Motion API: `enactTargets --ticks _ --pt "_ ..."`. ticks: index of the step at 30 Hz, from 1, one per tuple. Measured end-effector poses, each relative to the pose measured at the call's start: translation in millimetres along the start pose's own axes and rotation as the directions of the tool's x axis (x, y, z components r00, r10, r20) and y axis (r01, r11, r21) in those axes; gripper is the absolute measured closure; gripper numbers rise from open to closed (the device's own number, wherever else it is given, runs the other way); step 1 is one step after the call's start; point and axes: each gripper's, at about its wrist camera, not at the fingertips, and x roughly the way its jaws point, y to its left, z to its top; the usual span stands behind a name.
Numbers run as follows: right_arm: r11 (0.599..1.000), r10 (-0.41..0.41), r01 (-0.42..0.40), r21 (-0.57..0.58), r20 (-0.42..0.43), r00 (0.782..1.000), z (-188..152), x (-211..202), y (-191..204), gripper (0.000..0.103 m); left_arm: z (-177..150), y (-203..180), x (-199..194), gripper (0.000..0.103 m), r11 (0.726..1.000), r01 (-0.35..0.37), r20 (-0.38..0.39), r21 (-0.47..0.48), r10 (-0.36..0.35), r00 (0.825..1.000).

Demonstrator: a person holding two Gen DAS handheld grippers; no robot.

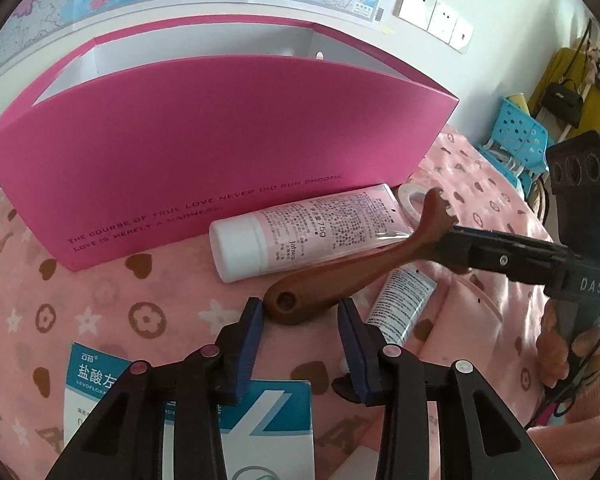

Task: Organize rigid objects
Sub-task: 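Lift the wooden massager into the magenta box and open the right gripper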

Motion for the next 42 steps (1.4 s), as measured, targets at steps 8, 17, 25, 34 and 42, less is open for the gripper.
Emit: enactTargets --ticks 8,17,25,34,42 --pt "0.998 0.040 -0.040 0.046 0.005 0.999 7 5 -7 0.068 -1 0 -3 0.065 0.999 0.021 0.005 -0.029 -0.021 1.000" --pt "0.992 0.125 -0.125 -0.003 0.068 0.990 19 -21 14 0.087 2 -7 -25 0.079 0.996 0.078 0.060 -0.040 -0.076 0.995" --pt "0.989 0.147 -0.144 -0.041 0.066 0.987 26 -22 29 0.088 10 -19 -35 0.079 0.996 0.086 0.096 0.004 -0.086 0.992" --pt "0.979 0.204 -0.201 -0.043 0.103 0.973 40 -35 36 0.088 9 -22 -35 0.059 0.999 0.041 0.090 0.028 -0.043 0.995" --pt "0.961 0.275 -0.265 -0.080 0.147 0.950 62 -51 50 0.088 30 -19 -52 0.068 0.999 0.026 0.147 0.020 -0.028 0.989"
